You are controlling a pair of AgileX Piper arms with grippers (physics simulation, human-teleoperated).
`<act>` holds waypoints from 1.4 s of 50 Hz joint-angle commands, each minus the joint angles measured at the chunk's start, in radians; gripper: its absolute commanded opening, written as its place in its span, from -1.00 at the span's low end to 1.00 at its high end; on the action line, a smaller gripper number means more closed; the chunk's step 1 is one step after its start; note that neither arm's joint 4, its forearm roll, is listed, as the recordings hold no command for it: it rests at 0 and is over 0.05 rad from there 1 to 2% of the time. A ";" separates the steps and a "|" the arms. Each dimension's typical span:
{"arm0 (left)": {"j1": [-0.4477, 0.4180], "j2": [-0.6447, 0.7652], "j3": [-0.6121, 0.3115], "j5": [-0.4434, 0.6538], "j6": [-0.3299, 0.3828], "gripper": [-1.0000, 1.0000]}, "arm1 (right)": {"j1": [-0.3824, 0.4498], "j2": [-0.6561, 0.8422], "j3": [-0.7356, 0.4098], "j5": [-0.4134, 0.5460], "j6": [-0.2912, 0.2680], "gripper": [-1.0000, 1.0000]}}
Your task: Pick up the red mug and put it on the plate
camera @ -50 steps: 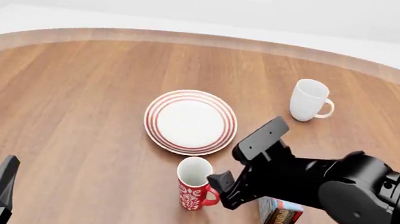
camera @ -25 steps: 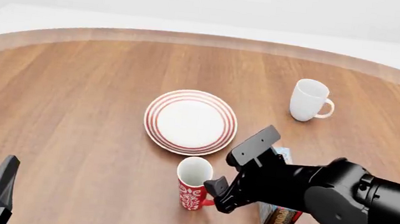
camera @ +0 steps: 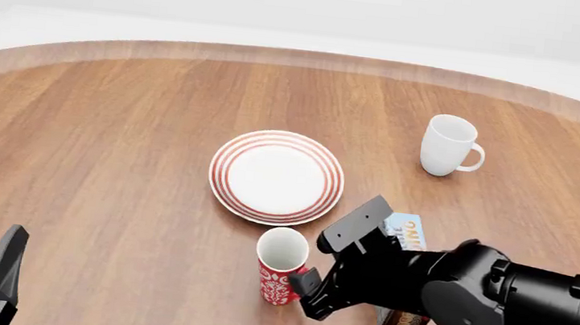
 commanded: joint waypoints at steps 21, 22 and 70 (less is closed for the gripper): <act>0.000 0.000 0.000 0.000 0.000 1.00 | 0.013 0.067 0.036 -0.061 0.022 1.00; 0.000 0.000 0.000 0.000 0.000 1.00 | 0.012 0.071 0.038 -0.066 0.025 1.00; 0.000 0.000 0.000 0.000 0.000 1.00 | 0.010 0.143 0.077 -0.165 0.054 1.00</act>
